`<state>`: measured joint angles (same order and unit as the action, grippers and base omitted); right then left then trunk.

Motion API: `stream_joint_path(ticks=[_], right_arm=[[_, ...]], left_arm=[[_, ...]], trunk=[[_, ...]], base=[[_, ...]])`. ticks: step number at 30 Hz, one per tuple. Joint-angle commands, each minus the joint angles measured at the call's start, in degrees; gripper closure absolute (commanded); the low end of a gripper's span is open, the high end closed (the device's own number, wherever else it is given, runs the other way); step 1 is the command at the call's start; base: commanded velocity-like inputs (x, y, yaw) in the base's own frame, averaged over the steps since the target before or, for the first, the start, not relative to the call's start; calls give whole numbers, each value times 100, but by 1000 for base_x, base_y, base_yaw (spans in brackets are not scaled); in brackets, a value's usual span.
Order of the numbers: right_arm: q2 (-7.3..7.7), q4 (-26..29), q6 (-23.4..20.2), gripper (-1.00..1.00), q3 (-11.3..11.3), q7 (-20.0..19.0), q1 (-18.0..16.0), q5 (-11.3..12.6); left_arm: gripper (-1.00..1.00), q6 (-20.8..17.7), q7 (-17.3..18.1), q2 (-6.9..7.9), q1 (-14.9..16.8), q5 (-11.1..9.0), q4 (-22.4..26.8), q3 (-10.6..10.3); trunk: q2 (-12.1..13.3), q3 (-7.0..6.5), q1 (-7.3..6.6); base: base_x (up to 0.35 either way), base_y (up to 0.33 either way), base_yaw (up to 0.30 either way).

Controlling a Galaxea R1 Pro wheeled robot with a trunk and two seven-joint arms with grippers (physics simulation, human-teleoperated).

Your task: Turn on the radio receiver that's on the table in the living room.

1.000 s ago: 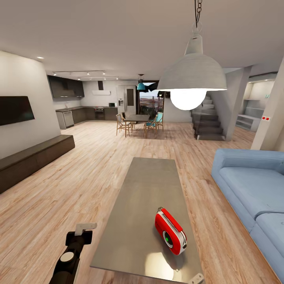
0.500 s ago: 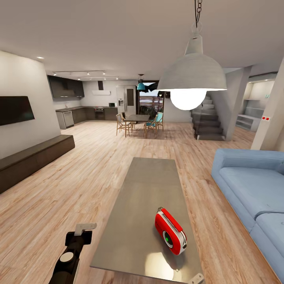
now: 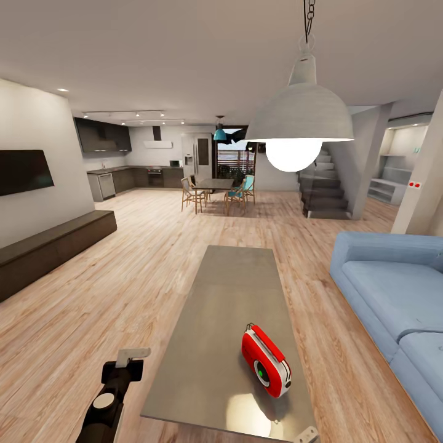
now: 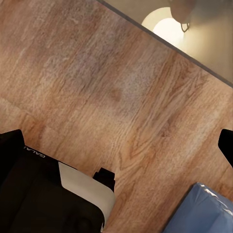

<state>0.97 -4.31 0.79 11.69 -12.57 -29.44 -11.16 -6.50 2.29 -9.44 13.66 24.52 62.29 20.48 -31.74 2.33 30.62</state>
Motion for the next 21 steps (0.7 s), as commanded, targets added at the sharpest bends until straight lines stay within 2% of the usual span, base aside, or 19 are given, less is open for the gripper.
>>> stream_joint_path(ticks=[1, 8, 21], right_arm=[[0, 0, 0, -100, 0, 0, 0, 0], [0, 0, 0, -100, 0, 0, 0, 0], [0, 0, 0, -100, 0, 0, 0, 0]], left_arm=[[100, 0, 0, 1, 0, 0, 1, 0], [100, -1, 6, -54, 2, -8, -5, 8], [100, -1, 9, -56, 1, -9, -6, 1]], trunk=[[0, 0, 0], [0, 0, 0], [0, 0, 0]], base=[[0, 0, 0], [0, 0, 0], [0, 0, 0]])
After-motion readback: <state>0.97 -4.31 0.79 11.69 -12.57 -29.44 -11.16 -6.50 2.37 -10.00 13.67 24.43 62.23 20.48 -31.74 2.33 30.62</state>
